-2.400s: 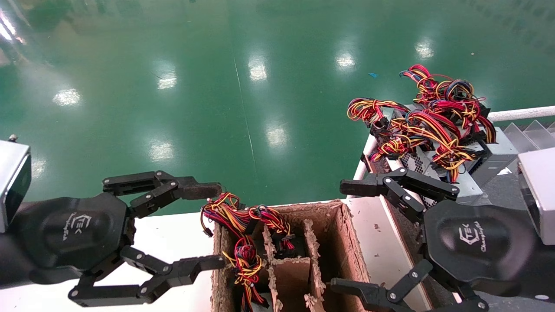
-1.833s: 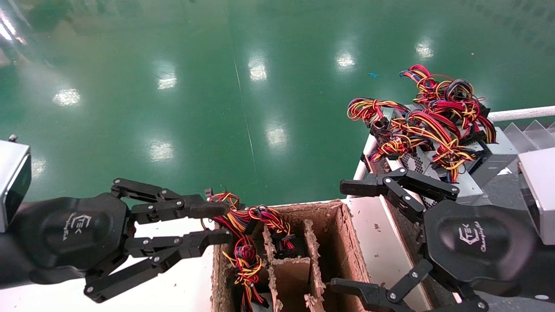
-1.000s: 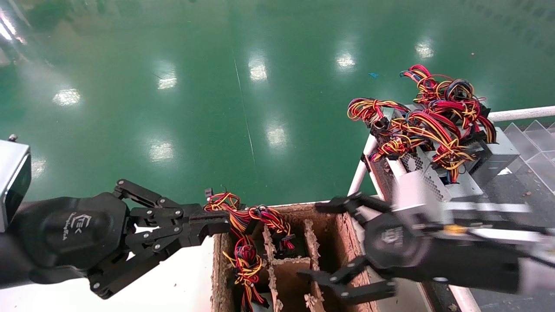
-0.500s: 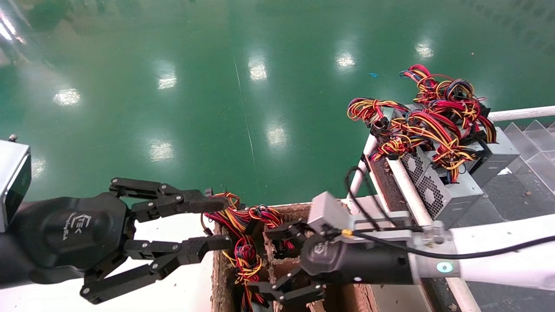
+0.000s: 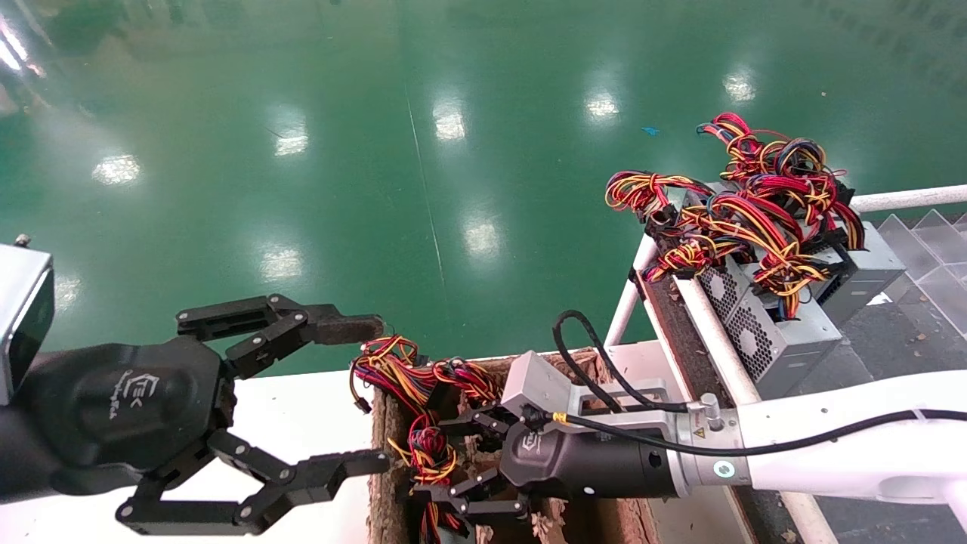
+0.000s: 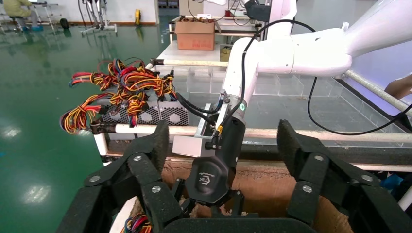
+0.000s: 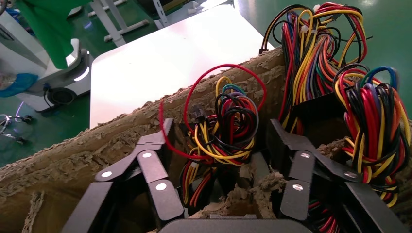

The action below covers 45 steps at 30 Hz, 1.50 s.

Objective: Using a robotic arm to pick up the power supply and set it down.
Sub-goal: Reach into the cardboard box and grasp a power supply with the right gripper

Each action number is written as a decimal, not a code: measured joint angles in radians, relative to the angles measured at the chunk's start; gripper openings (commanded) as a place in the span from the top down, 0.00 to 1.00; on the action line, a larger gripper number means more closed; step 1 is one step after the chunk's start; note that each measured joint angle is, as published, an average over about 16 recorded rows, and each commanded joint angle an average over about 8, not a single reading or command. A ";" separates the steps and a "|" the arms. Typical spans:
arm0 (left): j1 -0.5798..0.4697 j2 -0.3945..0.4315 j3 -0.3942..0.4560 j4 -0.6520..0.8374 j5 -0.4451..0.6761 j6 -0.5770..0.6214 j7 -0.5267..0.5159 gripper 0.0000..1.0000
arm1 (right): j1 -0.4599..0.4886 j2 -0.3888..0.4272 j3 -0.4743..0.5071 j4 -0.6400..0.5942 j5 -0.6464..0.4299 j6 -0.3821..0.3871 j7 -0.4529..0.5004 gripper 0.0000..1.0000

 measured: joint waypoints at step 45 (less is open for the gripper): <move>0.000 0.000 0.001 0.000 -0.001 0.000 0.001 0.00 | 0.029 0.267 0.311 0.204 0.393 -0.023 0.011 1.00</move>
